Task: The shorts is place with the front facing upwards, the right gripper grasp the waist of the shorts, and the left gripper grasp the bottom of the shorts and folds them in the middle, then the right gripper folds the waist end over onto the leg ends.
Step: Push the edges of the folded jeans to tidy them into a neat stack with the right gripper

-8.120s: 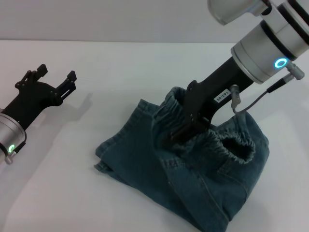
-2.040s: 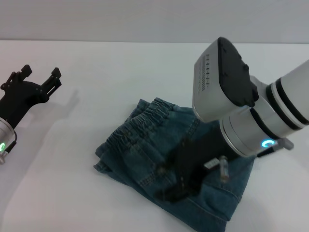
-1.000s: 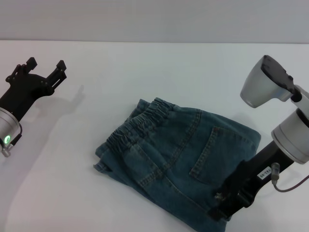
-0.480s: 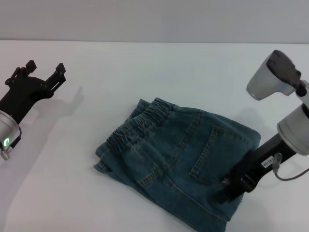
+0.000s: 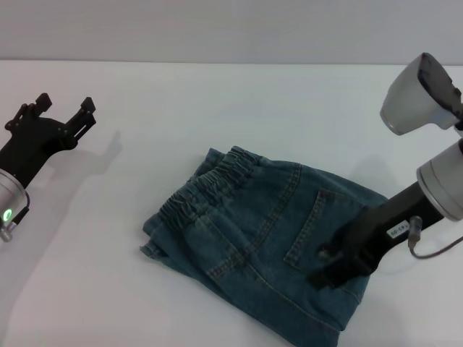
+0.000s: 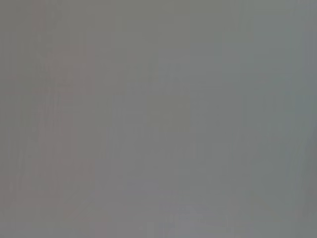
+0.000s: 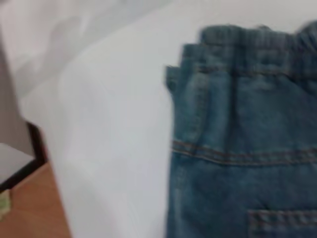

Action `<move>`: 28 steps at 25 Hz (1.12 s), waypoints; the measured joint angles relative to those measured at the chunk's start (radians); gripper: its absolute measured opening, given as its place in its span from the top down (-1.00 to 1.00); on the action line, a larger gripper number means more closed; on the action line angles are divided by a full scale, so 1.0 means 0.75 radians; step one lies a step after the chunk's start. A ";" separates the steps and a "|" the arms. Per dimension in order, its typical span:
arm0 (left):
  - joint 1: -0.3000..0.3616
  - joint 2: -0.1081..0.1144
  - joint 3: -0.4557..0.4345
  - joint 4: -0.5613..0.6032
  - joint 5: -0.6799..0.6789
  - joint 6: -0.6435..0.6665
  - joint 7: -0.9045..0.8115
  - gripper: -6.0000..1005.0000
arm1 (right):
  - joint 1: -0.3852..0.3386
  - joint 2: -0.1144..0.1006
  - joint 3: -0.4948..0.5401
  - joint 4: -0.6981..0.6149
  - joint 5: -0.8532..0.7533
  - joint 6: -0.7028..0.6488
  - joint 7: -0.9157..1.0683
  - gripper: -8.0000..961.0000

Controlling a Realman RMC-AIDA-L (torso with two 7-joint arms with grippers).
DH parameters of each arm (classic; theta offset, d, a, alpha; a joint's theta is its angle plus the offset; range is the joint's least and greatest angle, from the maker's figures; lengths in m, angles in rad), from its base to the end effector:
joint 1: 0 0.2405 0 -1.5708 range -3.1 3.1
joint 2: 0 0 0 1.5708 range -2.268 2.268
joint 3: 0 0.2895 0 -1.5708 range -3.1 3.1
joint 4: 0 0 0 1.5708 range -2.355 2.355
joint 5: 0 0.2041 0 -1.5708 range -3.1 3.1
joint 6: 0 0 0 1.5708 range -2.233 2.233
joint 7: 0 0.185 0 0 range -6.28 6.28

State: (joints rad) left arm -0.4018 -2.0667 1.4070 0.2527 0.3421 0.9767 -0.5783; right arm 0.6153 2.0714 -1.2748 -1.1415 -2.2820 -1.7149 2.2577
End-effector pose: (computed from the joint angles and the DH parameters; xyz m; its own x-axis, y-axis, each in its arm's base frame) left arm -0.3526 0.3913 -0.0354 0.6287 0.1322 0.7663 0.7652 -0.2810 -0.5793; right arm 0.2139 0.3316 -0.0739 0.8131 -0.5552 0.1750 -0.5637 -0.8260 -0.0018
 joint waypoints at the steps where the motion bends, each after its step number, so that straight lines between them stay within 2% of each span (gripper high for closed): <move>1: 0.000 0.000 -0.001 0.000 0.000 -0.001 0.000 -0.68 | 0.002 0.000 -0.004 0.002 0.025 -0.022 -0.010 -0.13; 12: -0.013 0.001 -0.036 -0.004 0.000 -0.013 0.007 -0.68 | 0.048 0.003 -0.190 0.080 0.094 -0.080 -0.021 -0.13; 28: -0.014 -0.001 -0.037 -0.007 -0.014 -0.018 0.003 -0.68 | 0.073 0.005 -0.273 0.154 0.112 -0.070 -0.035 -0.13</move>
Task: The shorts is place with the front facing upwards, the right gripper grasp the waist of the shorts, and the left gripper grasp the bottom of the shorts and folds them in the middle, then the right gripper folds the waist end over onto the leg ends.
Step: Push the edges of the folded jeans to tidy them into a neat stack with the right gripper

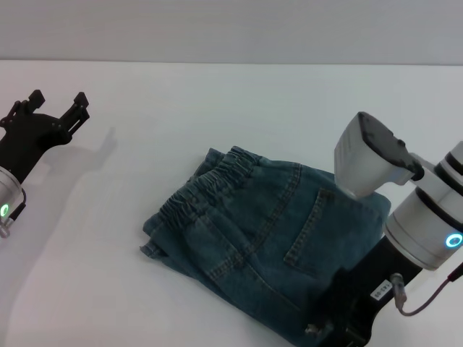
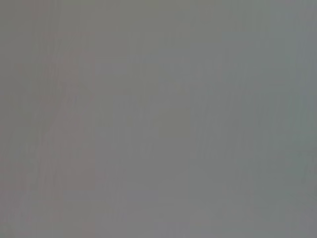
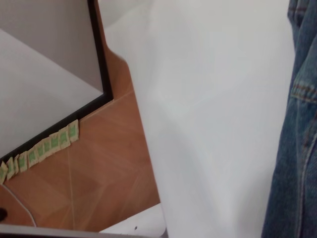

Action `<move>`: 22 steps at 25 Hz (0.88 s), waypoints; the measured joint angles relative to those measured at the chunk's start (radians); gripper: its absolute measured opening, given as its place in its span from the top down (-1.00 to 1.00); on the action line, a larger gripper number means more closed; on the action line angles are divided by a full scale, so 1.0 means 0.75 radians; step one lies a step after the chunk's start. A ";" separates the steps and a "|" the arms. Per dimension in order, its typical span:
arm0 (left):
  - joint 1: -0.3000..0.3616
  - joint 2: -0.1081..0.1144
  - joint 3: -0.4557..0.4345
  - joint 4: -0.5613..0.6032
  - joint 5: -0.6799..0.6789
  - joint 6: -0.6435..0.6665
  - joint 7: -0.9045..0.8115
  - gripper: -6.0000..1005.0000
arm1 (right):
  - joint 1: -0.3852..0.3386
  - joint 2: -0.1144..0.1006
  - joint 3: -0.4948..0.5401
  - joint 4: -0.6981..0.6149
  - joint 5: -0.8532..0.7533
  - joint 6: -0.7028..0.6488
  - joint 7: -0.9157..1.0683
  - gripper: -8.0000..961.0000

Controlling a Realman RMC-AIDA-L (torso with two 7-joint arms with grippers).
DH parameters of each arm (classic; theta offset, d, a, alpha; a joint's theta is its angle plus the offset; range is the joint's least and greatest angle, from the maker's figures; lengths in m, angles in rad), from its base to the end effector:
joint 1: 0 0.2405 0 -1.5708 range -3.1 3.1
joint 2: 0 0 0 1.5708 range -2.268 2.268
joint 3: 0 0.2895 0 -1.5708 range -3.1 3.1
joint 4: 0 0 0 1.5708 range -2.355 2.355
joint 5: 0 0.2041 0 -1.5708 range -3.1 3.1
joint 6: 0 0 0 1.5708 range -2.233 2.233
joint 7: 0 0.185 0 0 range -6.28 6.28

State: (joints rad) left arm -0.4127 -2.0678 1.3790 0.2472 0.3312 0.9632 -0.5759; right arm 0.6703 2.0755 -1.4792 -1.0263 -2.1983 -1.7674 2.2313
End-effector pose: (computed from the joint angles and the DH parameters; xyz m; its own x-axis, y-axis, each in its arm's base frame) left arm -0.3549 0.3961 -0.0305 0.6175 0.1288 0.7760 0.7775 -0.2495 -0.5773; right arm 0.2053 0.2924 -0.1066 0.8360 -0.4312 0.3393 -0.5127 -0.8342 0.2030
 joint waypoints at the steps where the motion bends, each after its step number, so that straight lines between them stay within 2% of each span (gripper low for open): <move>1: 0.000 0.000 0.000 0.000 0.000 0.000 0.000 -0.68 | 0.001 0.000 -0.005 0.005 0.000 -0.001 0.000 -0.13; 13: 0.001 0.000 0.000 0.000 -0.002 0.000 -0.001 -0.68 | -0.010 -0.008 0.018 0.030 -0.046 0.006 0.003 -0.13; 22: 0.004 -0.002 0.000 -0.003 -0.002 0.000 -0.001 -0.68 | -0.012 -0.010 0.162 0.048 -0.150 0.084 0.000 -0.13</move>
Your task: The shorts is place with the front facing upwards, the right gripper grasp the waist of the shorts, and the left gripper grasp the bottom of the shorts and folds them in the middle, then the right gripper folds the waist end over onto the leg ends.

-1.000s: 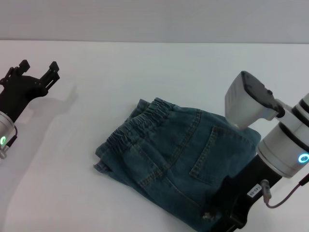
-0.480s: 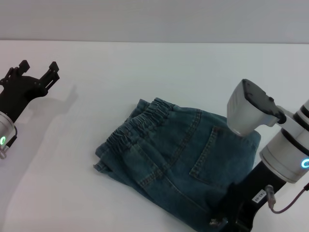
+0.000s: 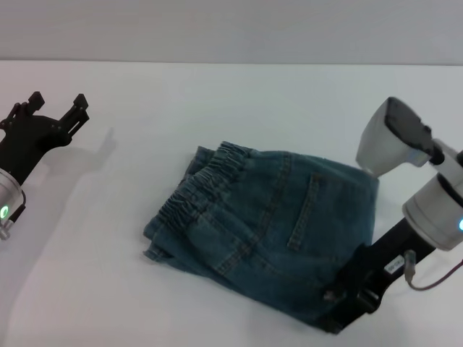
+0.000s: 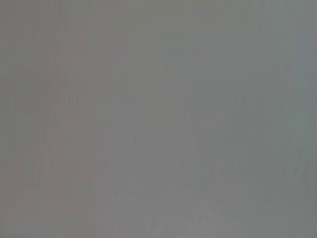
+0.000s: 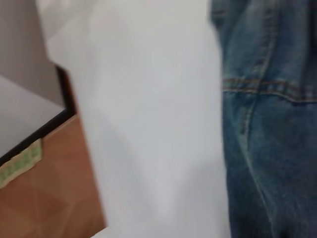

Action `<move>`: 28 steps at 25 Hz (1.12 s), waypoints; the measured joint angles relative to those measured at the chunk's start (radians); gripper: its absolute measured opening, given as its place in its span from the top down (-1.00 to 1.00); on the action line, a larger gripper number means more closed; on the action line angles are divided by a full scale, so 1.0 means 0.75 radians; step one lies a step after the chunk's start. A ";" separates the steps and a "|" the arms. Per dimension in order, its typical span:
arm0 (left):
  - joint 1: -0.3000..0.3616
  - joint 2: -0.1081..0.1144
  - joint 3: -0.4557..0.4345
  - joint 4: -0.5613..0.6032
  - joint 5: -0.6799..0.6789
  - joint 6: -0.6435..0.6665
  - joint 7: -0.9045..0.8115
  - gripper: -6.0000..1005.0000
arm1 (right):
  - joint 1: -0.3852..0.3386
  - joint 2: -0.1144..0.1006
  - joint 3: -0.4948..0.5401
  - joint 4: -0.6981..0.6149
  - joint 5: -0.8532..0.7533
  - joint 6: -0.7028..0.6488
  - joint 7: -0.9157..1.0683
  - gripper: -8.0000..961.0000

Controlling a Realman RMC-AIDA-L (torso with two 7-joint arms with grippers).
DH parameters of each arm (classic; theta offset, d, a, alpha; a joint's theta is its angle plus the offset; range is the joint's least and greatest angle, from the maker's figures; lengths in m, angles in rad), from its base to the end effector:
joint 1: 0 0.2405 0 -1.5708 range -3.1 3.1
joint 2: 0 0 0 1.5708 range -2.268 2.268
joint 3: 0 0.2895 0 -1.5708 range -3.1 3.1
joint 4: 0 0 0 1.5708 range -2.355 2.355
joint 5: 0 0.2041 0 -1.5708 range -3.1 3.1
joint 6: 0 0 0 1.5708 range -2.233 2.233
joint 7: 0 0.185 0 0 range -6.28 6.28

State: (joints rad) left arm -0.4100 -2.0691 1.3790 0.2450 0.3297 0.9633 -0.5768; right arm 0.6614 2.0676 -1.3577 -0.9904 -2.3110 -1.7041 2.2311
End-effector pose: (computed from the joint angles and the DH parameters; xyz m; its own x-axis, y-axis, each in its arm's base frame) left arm -0.3563 0.3947 -0.0313 0.6145 0.1326 0.7777 0.7805 -0.2457 -0.5749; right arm 0.2307 0.3177 -0.0947 0.7857 -0.5357 0.3094 -0.5775 -0.8145 0.0561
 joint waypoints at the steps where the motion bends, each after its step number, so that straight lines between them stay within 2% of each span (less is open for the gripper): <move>1: 0.002 0.000 0.000 -0.001 0.000 0.000 0.000 -0.68 | 0.000 0.000 0.000 0.000 0.000 0.000 0.000 -0.13; 14: 0.006 0.004 0.000 -0.014 0.000 0.003 0.000 -0.68 | -0.005 -0.008 0.207 0.006 -0.140 0.174 -0.005 -0.13; 17: 0.007 0.004 0.000 -0.016 0.000 0.005 0.000 -0.68 | -0.011 -0.011 0.251 -0.001 -0.147 0.168 -0.032 -0.13; 20: 0.011 0.005 0.000 -0.014 0.000 0.012 -0.001 -0.68 | -0.035 0.000 0.270 -0.070 -0.121 0.098 -0.065 -0.13; 25: 0.031 0.006 -0.010 -0.005 -0.007 0.113 0.000 -0.68 | -0.167 0.005 0.331 -0.274 0.156 0.031 -0.208 -0.13; 28: 0.050 0.005 -0.040 -0.013 -0.035 0.263 0.009 -0.68 | -0.266 0.007 0.471 -0.318 0.437 0.053 -0.427 -0.13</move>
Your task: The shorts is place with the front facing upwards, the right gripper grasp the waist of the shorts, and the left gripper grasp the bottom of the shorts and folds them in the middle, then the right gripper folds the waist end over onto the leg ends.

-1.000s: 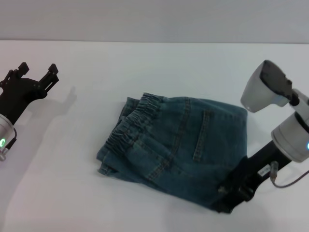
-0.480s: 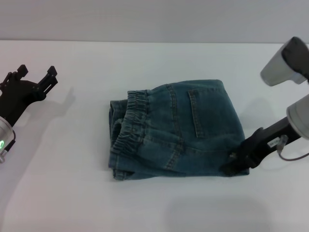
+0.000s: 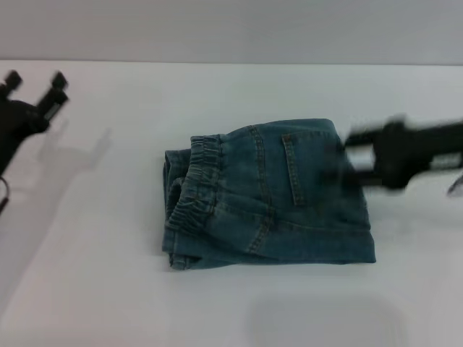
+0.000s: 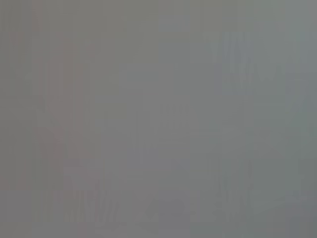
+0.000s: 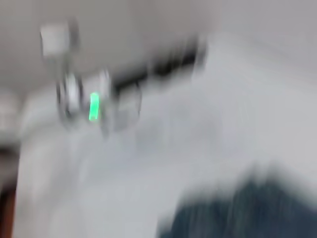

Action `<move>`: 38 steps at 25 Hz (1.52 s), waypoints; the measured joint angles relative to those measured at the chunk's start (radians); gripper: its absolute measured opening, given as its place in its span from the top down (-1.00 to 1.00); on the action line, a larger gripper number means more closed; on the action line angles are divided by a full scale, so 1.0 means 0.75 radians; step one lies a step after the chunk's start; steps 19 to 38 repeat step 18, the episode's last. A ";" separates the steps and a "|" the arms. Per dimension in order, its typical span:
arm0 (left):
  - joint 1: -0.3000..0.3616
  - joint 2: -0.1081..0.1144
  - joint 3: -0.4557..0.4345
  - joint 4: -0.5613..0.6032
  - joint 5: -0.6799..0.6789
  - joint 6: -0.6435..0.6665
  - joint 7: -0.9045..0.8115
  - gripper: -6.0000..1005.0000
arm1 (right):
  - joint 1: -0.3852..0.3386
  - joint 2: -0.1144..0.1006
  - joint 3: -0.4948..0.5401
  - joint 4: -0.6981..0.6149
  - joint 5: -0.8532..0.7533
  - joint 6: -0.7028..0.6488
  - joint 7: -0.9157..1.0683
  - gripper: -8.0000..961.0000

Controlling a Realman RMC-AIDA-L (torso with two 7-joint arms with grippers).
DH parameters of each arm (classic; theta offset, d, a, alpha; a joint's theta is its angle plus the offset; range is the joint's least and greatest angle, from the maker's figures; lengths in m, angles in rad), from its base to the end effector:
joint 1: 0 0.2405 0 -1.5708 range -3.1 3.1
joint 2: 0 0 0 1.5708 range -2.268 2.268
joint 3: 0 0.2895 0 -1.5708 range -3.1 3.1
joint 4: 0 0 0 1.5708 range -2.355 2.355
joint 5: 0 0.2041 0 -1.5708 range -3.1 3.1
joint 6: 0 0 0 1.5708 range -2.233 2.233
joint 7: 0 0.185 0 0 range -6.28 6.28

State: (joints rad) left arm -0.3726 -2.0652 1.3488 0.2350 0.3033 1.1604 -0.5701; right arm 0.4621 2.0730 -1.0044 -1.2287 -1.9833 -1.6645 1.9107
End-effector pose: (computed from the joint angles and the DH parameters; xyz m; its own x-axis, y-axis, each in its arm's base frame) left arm -0.3449 0.3794 -0.0077 0.5698 -0.0183 0.8216 0.7882 -0.2704 -0.5528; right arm 0.2072 0.3469 -0.0162 0.8736 -0.3726 -0.3131 -0.4192 -0.9029 -0.0951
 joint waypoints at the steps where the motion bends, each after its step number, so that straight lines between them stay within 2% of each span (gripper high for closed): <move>1: 0.009 0.000 -0.010 -0.002 -0.012 0.047 0.002 -0.68 | -0.035 0.001 0.053 0.016 0.109 0.020 -0.089 -0.13; 3: 0.034 0.000 -0.033 -0.003 -0.050 0.156 0.002 -0.68 | -0.099 0.002 0.139 0.084 0.323 0.079 -0.276 -0.13; 4: 0.041 -0.001 -0.040 -0.004 -0.064 0.191 0.002 -0.68 | -0.154 0.001 0.213 0.194 0.512 0.142 -0.478 -0.13; 5: 0.052 -0.001 -0.046 -0.006 -0.087 0.232 0.002 -0.68 | -0.154 0.001 0.213 0.194 0.512 0.142 -0.478 -0.13; 8: 0.076 -0.001 -0.052 -0.020 -0.150 0.335 0.003 -0.68 | -0.202 0.001 0.337 0.440 0.779 0.225 -0.854 -0.13; 14: 0.128 0.000 -0.064 -0.057 -0.278 0.458 0.005 -0.68 | -0.207 0.000 0.624 1.070 1.366 0.292 -1.730 -0.13; 18: 0.163 -0.003 -0.064 -0.068 -0.300 0.500 0.007 -0.68 | -0.190 0.002 0.683 1.310 1.671 0.292 -2.083 -0.13; 38: 0.163 -0.003 -0.064 -0.068 -0.300 0.500 0.007 -0.68 | -0.190 0.002 0.683 1.310 1.671 0.292 -2.083 -0.13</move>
